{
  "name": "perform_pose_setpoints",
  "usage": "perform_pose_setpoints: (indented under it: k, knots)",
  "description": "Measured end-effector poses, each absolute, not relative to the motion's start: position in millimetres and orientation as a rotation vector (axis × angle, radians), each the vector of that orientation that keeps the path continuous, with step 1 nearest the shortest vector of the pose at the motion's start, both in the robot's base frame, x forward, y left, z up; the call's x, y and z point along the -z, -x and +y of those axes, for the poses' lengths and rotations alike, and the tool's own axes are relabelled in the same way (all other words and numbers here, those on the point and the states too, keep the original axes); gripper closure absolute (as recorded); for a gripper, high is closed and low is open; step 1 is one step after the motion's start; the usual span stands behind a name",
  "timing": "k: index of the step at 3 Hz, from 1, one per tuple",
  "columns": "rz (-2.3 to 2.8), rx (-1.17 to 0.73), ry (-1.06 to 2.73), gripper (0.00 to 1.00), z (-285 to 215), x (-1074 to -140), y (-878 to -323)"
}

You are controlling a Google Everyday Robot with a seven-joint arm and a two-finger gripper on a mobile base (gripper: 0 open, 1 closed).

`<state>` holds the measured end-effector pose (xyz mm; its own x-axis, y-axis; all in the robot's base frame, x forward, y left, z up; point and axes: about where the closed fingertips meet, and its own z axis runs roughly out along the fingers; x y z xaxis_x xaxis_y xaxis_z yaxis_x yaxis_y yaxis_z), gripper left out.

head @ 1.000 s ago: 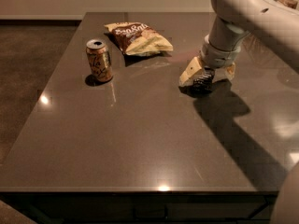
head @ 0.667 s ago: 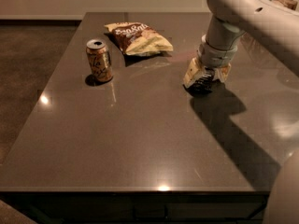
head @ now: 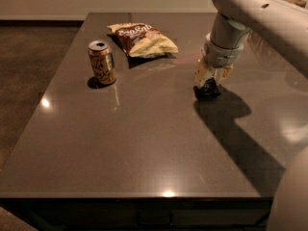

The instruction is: Pick rxbar chocolate

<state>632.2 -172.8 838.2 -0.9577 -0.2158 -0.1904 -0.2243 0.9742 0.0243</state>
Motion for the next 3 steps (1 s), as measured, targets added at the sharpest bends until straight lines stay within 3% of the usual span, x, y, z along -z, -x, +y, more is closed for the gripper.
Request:
perform_pose_setpoints:
  k: [1, 3]
  knots:
    - [2.934, -0.068, 0.330, 1.00, -172.9, -838.7, -632.2]
    - [2.746, -0.026, 0.529, 1.00, -174.0, -932.6, -620.7]
